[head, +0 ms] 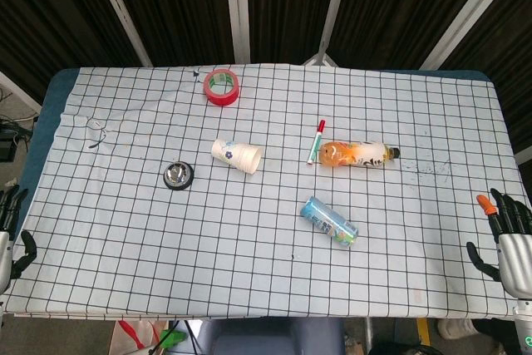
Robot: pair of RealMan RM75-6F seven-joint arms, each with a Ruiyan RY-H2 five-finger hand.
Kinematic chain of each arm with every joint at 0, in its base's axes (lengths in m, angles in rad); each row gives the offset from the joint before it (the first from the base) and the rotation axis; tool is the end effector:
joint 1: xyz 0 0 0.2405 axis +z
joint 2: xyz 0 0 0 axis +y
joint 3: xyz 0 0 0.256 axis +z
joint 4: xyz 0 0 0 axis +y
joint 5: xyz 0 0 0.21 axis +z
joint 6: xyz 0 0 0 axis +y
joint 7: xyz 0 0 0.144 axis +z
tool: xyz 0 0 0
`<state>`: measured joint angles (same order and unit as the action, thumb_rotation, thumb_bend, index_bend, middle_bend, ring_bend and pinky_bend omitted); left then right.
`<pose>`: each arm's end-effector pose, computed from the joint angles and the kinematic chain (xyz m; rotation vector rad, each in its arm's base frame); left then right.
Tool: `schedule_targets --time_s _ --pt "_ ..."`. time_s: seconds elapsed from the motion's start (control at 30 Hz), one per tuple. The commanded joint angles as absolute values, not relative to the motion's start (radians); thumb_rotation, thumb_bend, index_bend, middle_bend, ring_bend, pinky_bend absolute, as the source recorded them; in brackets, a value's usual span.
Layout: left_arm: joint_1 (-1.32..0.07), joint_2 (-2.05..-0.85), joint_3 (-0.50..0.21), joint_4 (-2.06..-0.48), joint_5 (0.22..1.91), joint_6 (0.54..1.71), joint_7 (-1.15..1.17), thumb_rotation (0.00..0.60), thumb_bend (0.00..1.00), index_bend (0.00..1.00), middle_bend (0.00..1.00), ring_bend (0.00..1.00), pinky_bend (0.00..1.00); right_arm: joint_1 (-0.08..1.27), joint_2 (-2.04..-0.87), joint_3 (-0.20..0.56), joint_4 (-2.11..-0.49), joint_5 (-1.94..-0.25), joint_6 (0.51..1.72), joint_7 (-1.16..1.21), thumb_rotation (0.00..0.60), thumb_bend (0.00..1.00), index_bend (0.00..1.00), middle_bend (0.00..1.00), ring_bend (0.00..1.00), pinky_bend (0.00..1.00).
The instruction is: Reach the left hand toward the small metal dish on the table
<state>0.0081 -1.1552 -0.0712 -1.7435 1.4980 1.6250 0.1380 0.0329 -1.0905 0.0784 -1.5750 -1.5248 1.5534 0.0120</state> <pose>-0.2899 0.1550 0.1599 -1.2298 -0.8688 -0.9417 -0.3194 -0.1706 0.1835 1.3379 -0.8104 0.9026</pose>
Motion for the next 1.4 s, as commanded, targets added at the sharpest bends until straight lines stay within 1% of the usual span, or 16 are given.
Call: schedule_targets --time_s 0.03,0.37,0.63,0.77,0.97,1.1,1.23,1.4 --pt "0.007 -1.153 -0.072 -1.744 1.495 1.623 0.137 0.6 0.96 0.0 0.02 0.0 0.0 0.033 -1.091 0.078 -1.576 -1.524 1.553 0.009 0.6 0.39 0.14 0.01 0.03 0.1" --pt "0.011 -1.152 -0.07 -1.745 1.504 1.631 0.13 0.6 0.96 0.0 0.02 0.0 0.0 0.032 -1.089 0.077 -1.578 -1.525 1.555 0.013 0.6 0.39 0.14 0.0 0.03 0.1" --pt "-0.04 -1.178 -0.097 -1.716 1.499 1.58 0.164 0.6 0.96 0.0 0.02 0.0 0.0 0.037 -1.09 0.074 -1.576 -1.518 1.538 0.003 0.6 0.39 0.14 0.0 0.03 0.1" --pt "-0.102 -1.195 -0.109 -1.7 1.515 1.507 0.17 0.6 0.95 0.0 0.02 0.0 0.0 0.036 -1.092 0.074 -1.579 -1.521 1.542 -0.002 0.6 0.39 0.14 0.0 0.03 0.1" --pt "-0.222 -1.234 -0.161 -1.69 1.484 1.372 0.219 0.6 0.95 0.0 0.02 0.0 0.0 0.038 -1.093 0.073 -1.581 -1.521 1.538 -0.004 0.6 0.39 0.14 0.0 0.03 0.1" --pt "-0.298 -1.297 -0.197 -1.657 1.429 1.29 0.27 0.6 0.95 0.0 0.02 0.0 0.0 0.039 -1.091 0.076 -1.576 -1.512 1.534 0.006 0.6 0.39 0.14 0.0 0.03 0.1" --pt "-0.377 -1.39 -0.231 -1.58 1.372 1.217 0.306 0.6 0.95 0.0 0.02 0.0 0.0 0.038 -1.088 0.078 -1.573 -1.511 1.536 0.017 0.6 0.39 0.14 0.0 0.03 0.1" --pt "-0.45 -1.48 -0.247 -1.497 1.307 1.143 0.352 0.6 0.95 0.0 0.02 0.0 0.0 0.036 -1.085 0.079 -1.57 -1.511 1.539 0.026 0.6 0.39 0.14 0.0 0.03 0.1"
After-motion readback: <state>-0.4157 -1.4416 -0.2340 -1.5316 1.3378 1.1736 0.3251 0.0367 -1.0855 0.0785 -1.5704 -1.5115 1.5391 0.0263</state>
